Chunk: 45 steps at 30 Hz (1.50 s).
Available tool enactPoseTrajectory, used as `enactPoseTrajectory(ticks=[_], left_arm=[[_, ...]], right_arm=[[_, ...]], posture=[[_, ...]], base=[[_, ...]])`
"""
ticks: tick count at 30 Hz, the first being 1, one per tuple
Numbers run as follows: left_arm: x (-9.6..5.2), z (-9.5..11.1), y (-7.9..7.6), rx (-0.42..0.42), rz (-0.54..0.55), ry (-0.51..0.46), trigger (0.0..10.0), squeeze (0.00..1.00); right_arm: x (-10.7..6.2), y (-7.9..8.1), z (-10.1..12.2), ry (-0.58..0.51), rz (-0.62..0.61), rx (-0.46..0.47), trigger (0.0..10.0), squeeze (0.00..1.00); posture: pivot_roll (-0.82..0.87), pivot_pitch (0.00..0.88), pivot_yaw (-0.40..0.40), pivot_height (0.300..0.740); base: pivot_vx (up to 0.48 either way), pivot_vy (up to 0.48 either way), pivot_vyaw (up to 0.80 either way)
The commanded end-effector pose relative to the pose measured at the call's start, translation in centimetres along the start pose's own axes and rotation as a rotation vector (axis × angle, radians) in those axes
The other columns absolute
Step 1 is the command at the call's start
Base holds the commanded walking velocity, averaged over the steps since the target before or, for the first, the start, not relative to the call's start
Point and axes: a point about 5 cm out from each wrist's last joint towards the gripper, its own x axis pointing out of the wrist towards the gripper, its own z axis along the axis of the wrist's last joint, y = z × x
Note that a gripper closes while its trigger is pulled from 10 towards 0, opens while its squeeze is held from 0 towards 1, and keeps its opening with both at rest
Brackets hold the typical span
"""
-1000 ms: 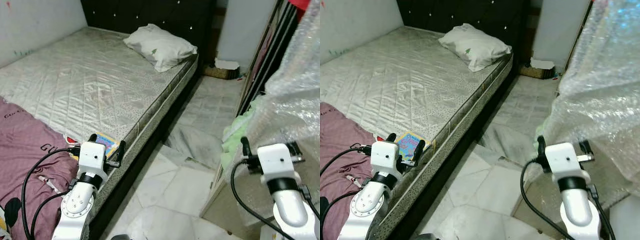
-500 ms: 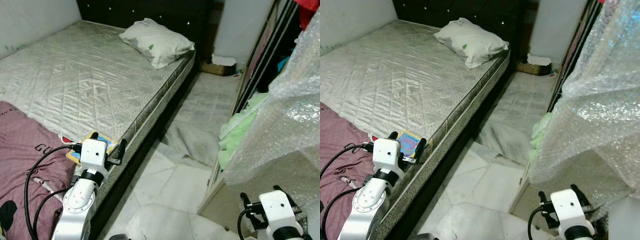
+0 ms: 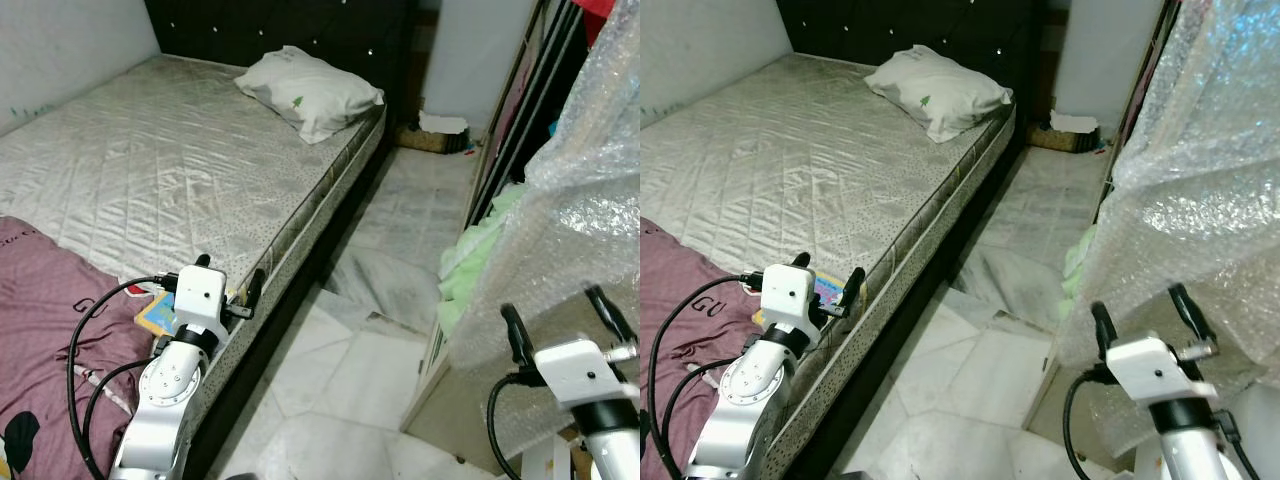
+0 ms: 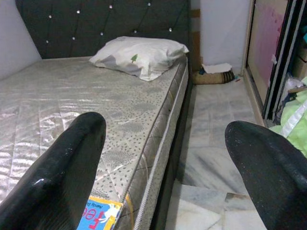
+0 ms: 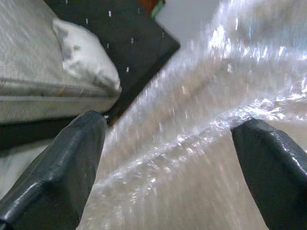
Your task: Clean up the room
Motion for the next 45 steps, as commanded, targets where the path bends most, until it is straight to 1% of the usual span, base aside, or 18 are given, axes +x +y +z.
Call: enactPoseTrajectory(ticks=[1, 5, 9, 11, 12, 15, 16, 21, 24, 25, 27, 29, 33, 35, 37, 41, 43, 45], left_arm=[[0.2, -0.1, 0.1, 0.008, 0.003, -0.002, 10.0, 0.0], [0.4, -0.1, 0.2, 0.01, 0.008, -0.009, 10.0, 0.0], [0.6, 0.0, 0.2, 0.016, 0.007, -0.018, 10.0, 0.0], [0.7, 0.0, 0.2, 0.017, 0.01, -0.02, 10.0, 0.0], [0.7, 0.0, 0.3, 0.017, 0.012, -0.022, 10.0, 0.0], [0.7, -0.1, 0.3, 0.015, 0.012, -0.023, 10.0, 0.0], [0.8, -0.1, 0.3, 0.015, 0.01, -0.022, 10.0, 0.0], [0.9, -0.1, 0.3, 0.014, 0.003, -0.019, 10.0, 0.0], [1.0, -0.1, 0.2, 0.014, -0.003, -0.02, 10.0, 0.0], [1.0, -0.1, 0.1, 0.014, -0.006, -0.021, 10.0, 0.0], [1.1, -0.1, 0.1, 0.014, -0.008, -0.021, 10.0, 0.0], [1.1, -0.1, 0.1, 0.012, -0.009, -0.022, 10.0, 0.0], [1.2, -0.1, 0.1, 0.01, -0.008, -0.022, 10.0, 0.0], [1.3, -0.1, 0.2, 0.011, -0.007, -0.023, 10.0, 0.0], [1.3, -0.1, 0.2, 0.012, -0.004, -0.025, 10.0, 0.0], [1.4, -0.1, 0.3, 0.015, -0.005, -0.026, 10.0, 0.0], [1.4, -0.1, 0.3, 0.016, -0.004, -0.025, 10.0, 0.0], [1.4, -0.1, 0.3, 0.016, -0.006, -0.022, 10.0, 0.0]], right_arm=[[1.0, -0.2, 1.7, -0.093, -0.002, -0.027, 10.0, 0.0], [2.3, -0.2, 3.6, -0.178, -0.004, -0.016, 10.0, 0.0], [3.6, 0.9, 4.6, -0.217, 0.051, 0.06, 10.0, 0.0], [3.5, 1.4, 3.7, -0.145, 0.075, 0.128, 10.0, 0.0], [3.0, 1.8, 2.4, -0.041, 0.09, 0.182, 10.0, 0.0], [2.0, 2.3, 1.4, 0.051, 0.108, 0.24, 10.0, 0.0], [1.5, 2.6, 0.9, 0.12, 0.102, 0.307, 10.0, 0.0], [1.1, 2.8, 0.7, 0.164, 0.107, 0.331, 10.0, 0.0], [0.3, 3.0, -0.1, 0.271, 0.094, 0.386, 10.0, 0.0], [0.0, 2.6, 0.3, 0.241, 0.11, 0.336, 10.0, 0.0], [-0.1, 2.3, 0.9, 0.185, 0.133, 0.285, 10.0, 0.0], [0.2, 1.8, 1.5, 0.106, 0.136, 0.202, 10.0, 0.0], [0.6, 1.4, 2.1, 0.009, 0.125, 0.111, 10.0, 0.0], [1.0, 1.4, 2.5, -0.032, 0.125, 0.087, 10.0, 0.0], [1.9, 1.4, 3.2, -0.109, 0.127, 0.072, 10.0, 0.0], [2.1, 1.5, 3.4, -0.147, 0.148, 0.071, 10.0, 0.0], [1.3, 2.4, 1.5, 0.007, 0.21, 0.17, 10.0, 0.0], [0.1, 2.7, -1.1, 0.212, 0.179, 0.294, 10.0, 0.0]], posture=[[-0.09, 0.0, 0.028, 0.74], [-0.09, 0.0, 0.027, 0.74], [-0.08, 0.0, 0.026, 0.74], [-0.08, 0.0, 0.024, 0.74], [-0.08, 0.0, 0.023, 0.74], [-0.08, 0.0, 0.024, 0.74], [-0.08, 0.0, 0.024, 0.74], [-0.09, 0.0, 0.037, 0.74], [-0.09, 0.0, 0.037, 0.74], [-0.1, 0.0, 0.038, 0.74], [-0.1, 0.0, 0.039, 0.74], [-0.1, 0.0, 0.039, 0.74], [-0.1, 0.0, 0.036, 0.74], [-0.1, 0.0, 0.036, 0.74], [-0.1, 0.0, 0.037, 0.74], [-0.1, 0.0, 0.039, 0.74], [-0.1, 0.0, 0.039, 0.74], [-0.1, 0.0, 0.038, 0.74]], base=[[0.0, 0.0, 0.0], [0.0, 0.0, 0.0], [0.0, 0.0, 0.0], [0.0, 0.0, 0.0], [0.0, 0.0, 0.0], [0.0, 0.0, 0.0], [0.0, 0.0, 0.0], [0.0, 0.0, 0.0], [0.0, 0.0, 0.0], [0.0, 0.0, 0.0], [0.0, 0.0, 0.0], [0.0, 0.0, 0.0], [0.0, 0.0, 0.0], [0.0, 0.0, 0.0], [0.0, 0.0, 0.0], [0.0, 0.0, 0.0], [0.0, 0.0, 0.0], [0.0, 0.0, 0.0]])
